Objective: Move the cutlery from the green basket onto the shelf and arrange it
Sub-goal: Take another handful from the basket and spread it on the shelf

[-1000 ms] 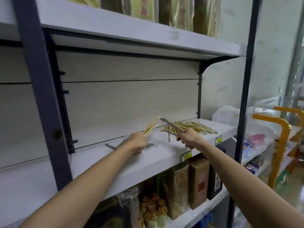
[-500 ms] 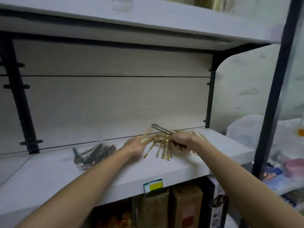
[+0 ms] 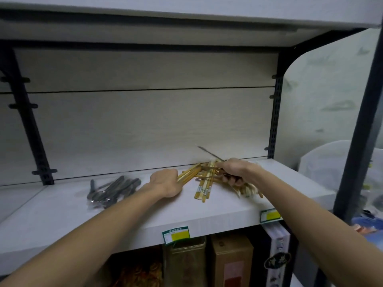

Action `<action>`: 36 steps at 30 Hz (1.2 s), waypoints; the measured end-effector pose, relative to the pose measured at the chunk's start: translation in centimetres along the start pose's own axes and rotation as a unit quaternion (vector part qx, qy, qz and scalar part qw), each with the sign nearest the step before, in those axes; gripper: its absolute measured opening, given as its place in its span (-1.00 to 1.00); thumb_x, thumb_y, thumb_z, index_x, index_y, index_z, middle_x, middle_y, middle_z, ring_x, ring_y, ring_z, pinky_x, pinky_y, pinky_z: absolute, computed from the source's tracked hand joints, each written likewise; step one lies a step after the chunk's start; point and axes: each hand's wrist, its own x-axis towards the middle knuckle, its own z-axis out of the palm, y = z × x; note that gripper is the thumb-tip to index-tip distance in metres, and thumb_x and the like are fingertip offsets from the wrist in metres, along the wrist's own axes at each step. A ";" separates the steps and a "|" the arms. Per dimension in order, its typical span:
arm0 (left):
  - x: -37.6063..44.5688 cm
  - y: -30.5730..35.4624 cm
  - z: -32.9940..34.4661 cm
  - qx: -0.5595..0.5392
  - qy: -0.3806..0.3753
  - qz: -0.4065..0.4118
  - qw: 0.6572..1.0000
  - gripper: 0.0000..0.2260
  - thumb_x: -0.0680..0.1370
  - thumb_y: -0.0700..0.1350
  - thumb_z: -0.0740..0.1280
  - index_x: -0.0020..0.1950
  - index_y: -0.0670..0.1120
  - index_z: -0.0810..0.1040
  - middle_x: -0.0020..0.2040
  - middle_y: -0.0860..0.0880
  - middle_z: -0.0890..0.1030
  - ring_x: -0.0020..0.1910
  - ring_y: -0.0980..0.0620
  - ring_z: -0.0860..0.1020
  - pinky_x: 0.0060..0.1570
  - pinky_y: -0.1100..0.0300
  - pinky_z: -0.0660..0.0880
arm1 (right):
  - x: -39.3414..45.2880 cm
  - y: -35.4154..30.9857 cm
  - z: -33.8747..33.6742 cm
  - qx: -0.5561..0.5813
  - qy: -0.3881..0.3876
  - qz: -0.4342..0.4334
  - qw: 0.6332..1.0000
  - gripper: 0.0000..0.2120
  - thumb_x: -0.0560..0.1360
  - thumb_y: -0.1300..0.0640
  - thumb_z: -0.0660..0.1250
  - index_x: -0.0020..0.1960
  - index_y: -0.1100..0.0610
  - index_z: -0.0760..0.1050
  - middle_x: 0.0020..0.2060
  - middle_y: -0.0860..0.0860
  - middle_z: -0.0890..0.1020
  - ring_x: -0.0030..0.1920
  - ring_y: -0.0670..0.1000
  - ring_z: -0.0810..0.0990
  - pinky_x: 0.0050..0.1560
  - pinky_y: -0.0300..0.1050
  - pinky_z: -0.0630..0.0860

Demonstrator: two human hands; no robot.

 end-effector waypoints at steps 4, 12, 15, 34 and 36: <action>0.1 -0.1 0.0 0.012 0.006 0.016 1.000 -0.83 0.59 0.09 0.22 0.00 0.00 0.44 -0.03 -0.02 0.53 -0.05 -0.09 0.47 -0.10 0.07 0.35 | -0.2 -0.3 -0.3 -0.017 0.053 -0.022 0.998 -0.62 0.65 -0.06 0.14 -0.23 0.14 0.43 -0.56 0.01 0.51 -0.57 -0.01 0.26 -0.56 -0.29 0.17; -0.7 -0.2 0.2 0.042 0.050 0.055 0.996 -0.83 0.57 0.08 0.25 -0.03 -0.01 0.44 0.01 -0.05 0.59 -0.02 -0.12 0.53 -0.12 0.08 0.37 | -0.5 0.7 1.3 -0.115 0.184 -0.097 0.971 -0.66 0.63 -0.01 0.21 -0.26 0.11 0.48 -0.34 0.07 0.60 -0.38 0.03 0.50 -0.36 -0.16 0.40; -0.8 -0.2 0.2 0.052 0.054 0.059 0.995 -0.80 0.59 0.11 0.22 -0.06 -0.01 0.45 -0.05 -0.05 0.56 -0.06 -0.12 0.51 -0.15 0.09 0.35 | -0.8 0.8 2.7 -0.153 0.210 -0.119 0.958 -0.69 0.61 0.05 0.20 -0.28 0.09 0.49 -0.35 0.04 0.58 -0.28 0.07 0.55 -0.26 -0.11 0.44; -0.6 -1.2 0.1 0.032 0.016 0.056 0.998 -0.72 0.59 0.18 0.23 -0.09 -0.02 0.47 -0.12 -0.04 0.54 -0.11 -0.10 0.50 -0.17 0.08 0.34 | -0.3 0.1 3.7 -0.318 0.303 -0.152 0.885 -0.80 0.56 0.12 0.17 -0.06 0.14 0.56 -0.13 0.11 0.65 -0.13 0.18 0.57 -0.17 -0.06 0.42; -0.6 -1.2 0.0 0.033 0.013 0.056 0.998 -0.72 0.59 0.19 0.22 -0.09 -0.02 0.47 -0.12 -0.04 0.54 -0.10 -0.10 0.49 -0.17 0.08 0.33 | -0.4 0.2 3.3 -0.339 0.301 -0.169 0.876 -0.81 0.57 0.14 0.17 -0.07 0.12 0.55 -0.13 0.10 0.64 -0.14 0.15 0.58 -0.19 -0.07 0.42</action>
